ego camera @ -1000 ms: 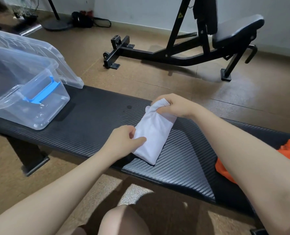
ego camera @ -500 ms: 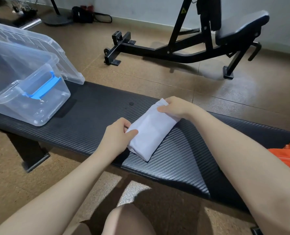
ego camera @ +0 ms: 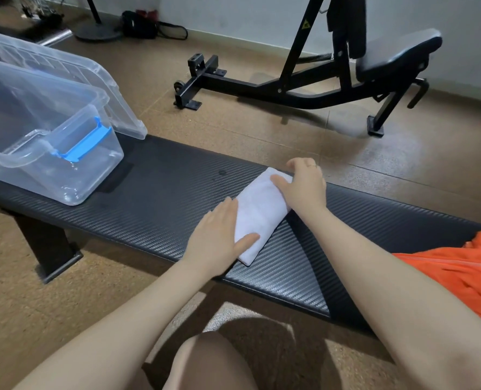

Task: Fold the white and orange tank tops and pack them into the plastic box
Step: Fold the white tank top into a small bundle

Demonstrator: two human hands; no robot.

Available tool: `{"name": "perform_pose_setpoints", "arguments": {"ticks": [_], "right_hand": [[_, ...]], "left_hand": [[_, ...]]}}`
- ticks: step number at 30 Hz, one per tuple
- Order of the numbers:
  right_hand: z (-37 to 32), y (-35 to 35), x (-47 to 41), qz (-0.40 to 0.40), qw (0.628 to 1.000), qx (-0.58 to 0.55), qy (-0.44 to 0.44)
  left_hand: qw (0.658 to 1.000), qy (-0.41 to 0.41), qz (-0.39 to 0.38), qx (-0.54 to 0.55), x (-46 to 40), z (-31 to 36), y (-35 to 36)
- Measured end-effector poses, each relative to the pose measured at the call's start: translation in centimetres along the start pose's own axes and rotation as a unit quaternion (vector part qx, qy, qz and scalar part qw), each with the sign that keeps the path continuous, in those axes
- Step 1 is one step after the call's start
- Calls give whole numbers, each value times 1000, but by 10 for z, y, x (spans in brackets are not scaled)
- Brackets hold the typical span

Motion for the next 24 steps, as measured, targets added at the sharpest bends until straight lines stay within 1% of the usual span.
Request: {"name": "perform_pose_setpoints", "arguments": {"ticks": [1, 2, 3, 4, 5, 6, 7, 8, 9, 11, 14, 16, 17, 19, 20, 21, 22, 24], "right_hand": [[-12, -11, 9, 36, 996, -34, -73], [-26, -20, 22, 56, 985, -57, -155], [-39, -23, 37, 44, 970, -61, -231], [-51, -17, 54, 2, 953, -42, -300], [-59, -3, 71, -66, 931, -3, -358], [-63, 13, 89, -143, 906, 41, -397], [-60, 29, 101, -213, 884, 85, -407], [-53, 40, 106, -266, 871, 123, -395], [-46, 45, 103, -299, 865, 145, -375], [-36, 43, 85, -313, 875, 142, -340], [-24, 32, 50, -278, 905, 125, -297], [-17, 39, 43, -275, 918, 130, -254], [-12, 43, 41, -273, 927, 115, -230], [2, 44, 34, -270, 949, 54, -155], [10, 42, 29, -267, 956, 38, -116], [14, 38, 25, -256, 961, 47, -94], [15, 32, 22, -233, 966, 70, -86], [6, 15, 24, -152, 981, 89, -82]], "left_hand": [[1000, -5, -1, -1, 2, -7, 1], [1000, -8, 2, -1, 3, -12, 0], [1000, -6, 5, -4, 3, -14, -1], [1000, -1, 4, -13, 4, -14, -2], [1000, 1, -9, -18, 5, -15, 2], [1000, -2, -25, -16, 6, -16, 7], [999, -11, -47, -12, 8, -19, 14], [998, -18, -62, -10, 9, -21, 19], [998, -20, -67, -7, 8, -21, 21], [998, -17, -63, -1, 4, -18, 22], [999, -16, -46, -17, -1, -20, 17], [998, -20, -45, -30, 2, -29, 17], [999, -18, -44, -27, 5, -32, 18], [1000, 0, -20, -22, 10, -30, 15], [1000, 14, -9, -24, 10, -26, 14], [999, 22, -7, -22, 9, -23, 13], [1000, 20, -13, -10, 6, -23, 13], [997, -29, -44, 59, 1, -29, 11]]}}
Point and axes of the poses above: each hand's wrist, its own x-axis away from the middle knuckle, its own y-axis out of the palm, z = x × y, the point moved 9 cm from there along -x, towards the middle knuckle, and after that the axes turned 12 degrees about -x, right-handed, at the moved point
